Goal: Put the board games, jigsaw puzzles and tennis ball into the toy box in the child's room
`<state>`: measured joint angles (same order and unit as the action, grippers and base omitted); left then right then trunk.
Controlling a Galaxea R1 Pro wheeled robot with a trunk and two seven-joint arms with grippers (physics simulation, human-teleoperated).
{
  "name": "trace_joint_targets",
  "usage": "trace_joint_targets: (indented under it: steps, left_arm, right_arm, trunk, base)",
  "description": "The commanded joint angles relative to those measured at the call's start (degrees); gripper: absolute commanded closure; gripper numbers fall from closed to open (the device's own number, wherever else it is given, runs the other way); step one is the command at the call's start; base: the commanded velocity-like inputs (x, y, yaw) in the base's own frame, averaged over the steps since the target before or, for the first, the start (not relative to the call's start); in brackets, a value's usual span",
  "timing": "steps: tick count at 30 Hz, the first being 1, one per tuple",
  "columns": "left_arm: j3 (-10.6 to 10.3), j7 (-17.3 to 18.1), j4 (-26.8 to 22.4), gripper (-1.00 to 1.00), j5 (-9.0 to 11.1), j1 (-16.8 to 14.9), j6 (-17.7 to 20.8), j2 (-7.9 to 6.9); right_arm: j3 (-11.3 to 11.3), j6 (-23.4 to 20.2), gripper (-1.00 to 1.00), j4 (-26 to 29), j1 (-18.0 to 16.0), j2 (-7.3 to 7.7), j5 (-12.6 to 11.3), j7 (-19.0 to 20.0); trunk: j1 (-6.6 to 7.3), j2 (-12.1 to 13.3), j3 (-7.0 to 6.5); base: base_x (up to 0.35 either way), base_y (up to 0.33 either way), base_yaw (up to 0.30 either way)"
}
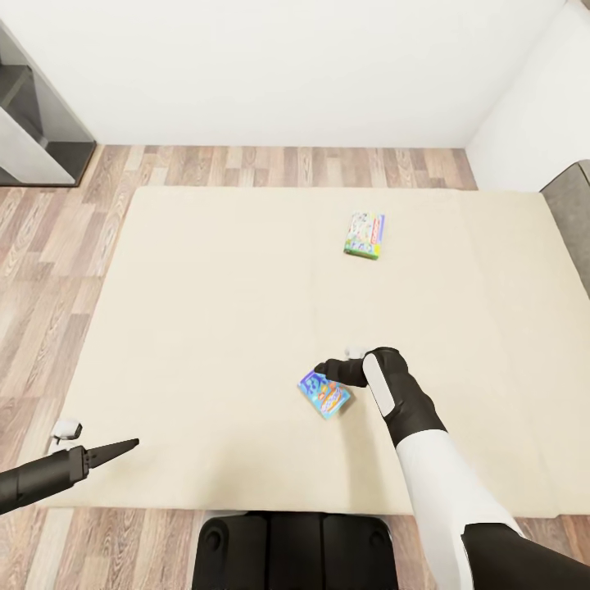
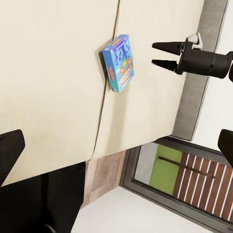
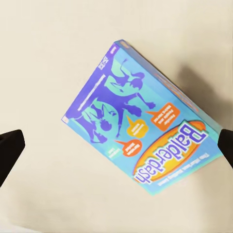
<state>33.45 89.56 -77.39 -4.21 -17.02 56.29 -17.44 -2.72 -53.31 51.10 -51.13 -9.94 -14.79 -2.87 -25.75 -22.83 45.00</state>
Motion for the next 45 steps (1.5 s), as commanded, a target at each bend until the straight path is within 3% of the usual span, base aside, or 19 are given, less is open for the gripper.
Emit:
trace_joint_targets:
  steps: [1,6,14,19,21,26,27,30,35,45]
  left_arm:
    - [0.1,0.4,0.0,-1.00,-0.4,0.0,0.6,-0.02]
    - [0.8,0.4,0.0,-1.00,-0.4,0.0,0.6,-0.10]
    - [4.9,0.4,0.0,-1.00,-0.2,0.0,0.7,-0.14]
    - [5.9,0.4,0.0,-1.00,0.3,0.1,0.8,-0.20]
    - [6.1,0.4,0.0,-1.00,1.1,0.1,0.8,-0.21]
    - [6.7,0.4,-0.1,-1.00,6.3,0.3,0.8,-0.69]
    - [6.9,0.4,-0.1,-1.00,8.2,0.4,0.8,-1.21]
    - [7.0,0.4,-0.1,-1.00,10.1,0.5,0.8,-2.07]
    - [7.1,0.4,-0.1,-1.00,11.5,0.6,0.8,-2.90]
    - [6.8,0.4,-0.2,-1.00,12.0,0.7,0.8,-2.96]
  right_arm:
    - [-0.2,-0.2,-1.00,0.0,0.0,-0.06,-0.4,-0.3]
    - [-0.2,-0.2,-1.00,0.0,0.0,-0.06,-0.4,-0.3]
    - [-0.2,0.1,-1.00,0.1,-0.1,-0.06,-0.4,-0.3]
    - [-0.2,0.5,-1.00,0.2,-0.1,-0.06,-0.4,-0.3]
    - [-0.2,0.5,-1.00,0.2,-0.2,-0.06,-0.4,-0.3]
    - [-0.2,0.6,-1.00,1.2,-0.1,-0.06,-0.4,-0.3]
    - [-0.2,0.6,-1.00,1.4,-0.1,-0.06,-0.4,-0.3]
    - [-0.2,0.6,-1.00,1.6,-0.1,-0.06,-0.4,-0.3]
    - [-0.1,0.6,-1.00,1.9,-0.1,-0.06,-0.4,-0.3]
    - [-0.1,0.5,-1.00,2.1,-0.1,-0.06,-0.4,-0.3]
  trunk:
    - [-0.03,-0.1,0.16]
    - [-0.03,-0.1,0.63]
    - [-0.03,-0.1,1.39]
    - [-0.03,-0.1,1.86]
    - [-0.03,-0.1,2.05]
    - [-0.03,-0.1,2.52]
    - [-0.03,-0.1,2.61]
    - [-0.03,-0.1,2.90]
    - [-0.03,-0.1,3.36]
    - [-0.03,-0.1,3.71]
  base:
    - [0.000,0.000,0.000]
    - [0.000,0.000,0.000]
    - [0.000,0.000,0.000]
    - [0.000,0.000,0.000]
    - [0.000,0.000,0.000]
    - [0.000,0.000,0.000]
    - [0.000,0.000,0.000]
    - [0.000,0.000,0.000]
    - [0.000,0.000,0.000]
    - [0.000,0.000,0.000]
